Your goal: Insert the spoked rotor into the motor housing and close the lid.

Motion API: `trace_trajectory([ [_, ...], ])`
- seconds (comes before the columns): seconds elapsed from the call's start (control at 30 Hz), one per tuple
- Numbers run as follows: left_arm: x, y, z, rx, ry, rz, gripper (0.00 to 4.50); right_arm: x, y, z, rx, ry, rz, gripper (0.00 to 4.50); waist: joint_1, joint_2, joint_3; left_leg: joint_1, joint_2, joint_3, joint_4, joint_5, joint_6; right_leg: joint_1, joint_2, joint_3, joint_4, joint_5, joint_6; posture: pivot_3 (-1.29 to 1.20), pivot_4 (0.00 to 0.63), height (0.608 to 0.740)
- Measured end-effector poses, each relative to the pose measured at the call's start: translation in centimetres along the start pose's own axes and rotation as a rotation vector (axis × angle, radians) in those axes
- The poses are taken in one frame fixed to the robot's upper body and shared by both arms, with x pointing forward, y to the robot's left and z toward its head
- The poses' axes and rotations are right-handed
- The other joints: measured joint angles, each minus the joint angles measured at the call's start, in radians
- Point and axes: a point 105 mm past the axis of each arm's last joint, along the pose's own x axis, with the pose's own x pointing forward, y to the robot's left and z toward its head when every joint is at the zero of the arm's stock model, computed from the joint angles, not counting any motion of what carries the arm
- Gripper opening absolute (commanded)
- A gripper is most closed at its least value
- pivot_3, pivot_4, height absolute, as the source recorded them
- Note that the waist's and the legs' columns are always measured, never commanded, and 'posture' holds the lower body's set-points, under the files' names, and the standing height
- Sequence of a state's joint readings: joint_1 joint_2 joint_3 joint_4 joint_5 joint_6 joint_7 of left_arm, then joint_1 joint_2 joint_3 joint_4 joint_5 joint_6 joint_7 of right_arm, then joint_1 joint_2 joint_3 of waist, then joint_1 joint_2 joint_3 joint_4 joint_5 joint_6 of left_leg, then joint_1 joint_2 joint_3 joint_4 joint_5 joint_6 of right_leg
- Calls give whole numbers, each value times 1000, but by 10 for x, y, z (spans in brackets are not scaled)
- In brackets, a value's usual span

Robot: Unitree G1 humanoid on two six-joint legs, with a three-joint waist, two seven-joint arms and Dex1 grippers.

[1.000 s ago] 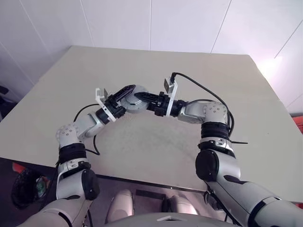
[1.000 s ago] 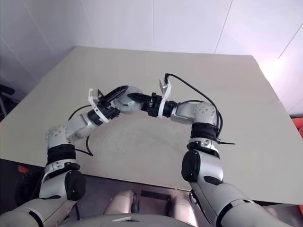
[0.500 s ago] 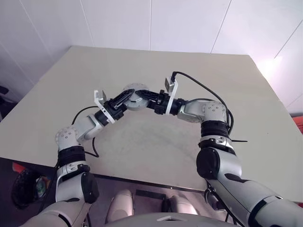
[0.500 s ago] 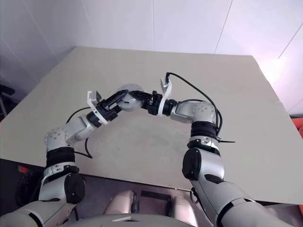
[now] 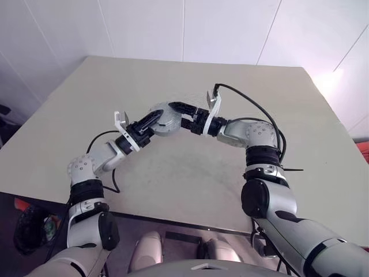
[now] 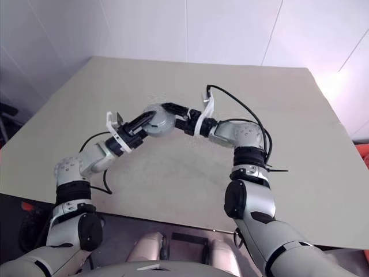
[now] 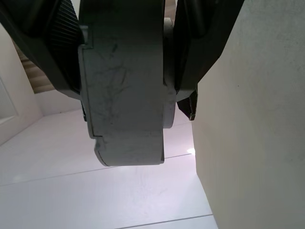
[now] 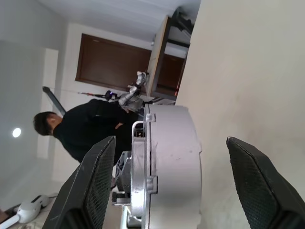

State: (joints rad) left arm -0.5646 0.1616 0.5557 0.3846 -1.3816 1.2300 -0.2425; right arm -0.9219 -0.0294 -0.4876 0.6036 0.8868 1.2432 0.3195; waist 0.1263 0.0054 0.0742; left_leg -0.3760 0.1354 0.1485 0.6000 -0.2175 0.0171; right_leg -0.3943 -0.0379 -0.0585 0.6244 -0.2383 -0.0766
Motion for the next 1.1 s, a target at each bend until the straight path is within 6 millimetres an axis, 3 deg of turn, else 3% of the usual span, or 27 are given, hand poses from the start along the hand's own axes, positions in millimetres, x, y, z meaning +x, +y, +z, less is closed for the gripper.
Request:
trace_trajectory([
  [0.13,0,1,2,16,-16,11,2104,0,-8,4,-32,-39,-44,3990,0,0,0,0,0,0,1,0,0,0,0,0,0,0,0,0,0,740],
  [0.23,-5,8,15,84,-92,76,2104,-3,-18,7,-69,-61,-91,3990,-1,0,0,0,0,0,1,0,0,0,0,0,0,0,0,0,0,740],
  [0.5,-54,20,51,229,-317,226,2104,-34,-20,23,-196,-96,-96,3990,0,0,0,0,0,0,2,-1,1,1,0,0,0,0,1,0,0,740],
  [0.73,-78,41,57,218,-417,366,2104,-49,-19,34,-232,-125,-98,3990,0,-1,0,4,0,-1,7,-1,1,7,0,0,0,2,3,0,0,740],
  [1.1,-92,65,67,184,-508,512,2104,-45,-19,32,-226,-124,-90,3990,0,-2,0,7,0,-1,8,-1,2,10,0,0,-1,3,3,0,0,740],
])
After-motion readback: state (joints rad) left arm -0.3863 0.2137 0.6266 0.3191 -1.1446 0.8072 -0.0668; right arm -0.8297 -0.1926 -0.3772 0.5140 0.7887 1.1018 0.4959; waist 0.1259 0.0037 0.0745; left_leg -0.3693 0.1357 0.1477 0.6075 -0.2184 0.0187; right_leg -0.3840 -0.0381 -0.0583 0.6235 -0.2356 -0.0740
